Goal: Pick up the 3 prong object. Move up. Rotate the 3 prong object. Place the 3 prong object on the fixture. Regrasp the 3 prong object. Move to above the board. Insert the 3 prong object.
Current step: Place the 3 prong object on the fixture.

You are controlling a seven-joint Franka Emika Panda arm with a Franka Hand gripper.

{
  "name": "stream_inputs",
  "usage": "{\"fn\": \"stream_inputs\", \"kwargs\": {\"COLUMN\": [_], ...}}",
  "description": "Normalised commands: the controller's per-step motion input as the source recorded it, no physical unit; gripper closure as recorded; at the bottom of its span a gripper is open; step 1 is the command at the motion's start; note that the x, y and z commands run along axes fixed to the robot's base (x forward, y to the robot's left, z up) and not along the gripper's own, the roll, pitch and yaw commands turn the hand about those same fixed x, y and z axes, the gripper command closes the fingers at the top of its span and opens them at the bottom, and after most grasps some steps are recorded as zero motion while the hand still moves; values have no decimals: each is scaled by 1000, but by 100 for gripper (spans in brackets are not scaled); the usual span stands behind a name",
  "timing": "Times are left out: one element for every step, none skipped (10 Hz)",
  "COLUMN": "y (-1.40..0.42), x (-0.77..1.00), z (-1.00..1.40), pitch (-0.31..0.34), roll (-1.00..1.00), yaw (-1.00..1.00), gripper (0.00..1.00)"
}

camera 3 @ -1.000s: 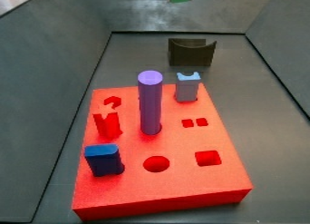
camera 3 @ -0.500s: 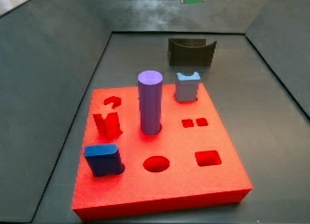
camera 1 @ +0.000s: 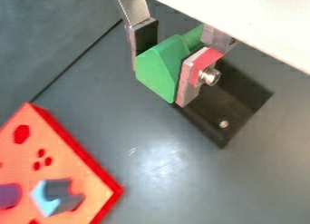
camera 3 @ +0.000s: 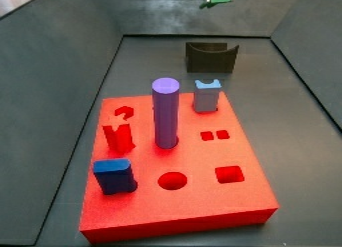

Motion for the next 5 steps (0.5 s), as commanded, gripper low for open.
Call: {"fn": "stream_inputs", "kwargs": {"y": [39,41,40,41,42], "x": [70,79,83,78,77], "z": [-16,-16,-23,-19,-17], "pitch": [179,184,186,183,181], "roll": [-1000,-1000,-1000,-1000,-1000], "yaw": [-112,-131,-161,-192,-217], "gripper": [100,100,100,100,100]}}
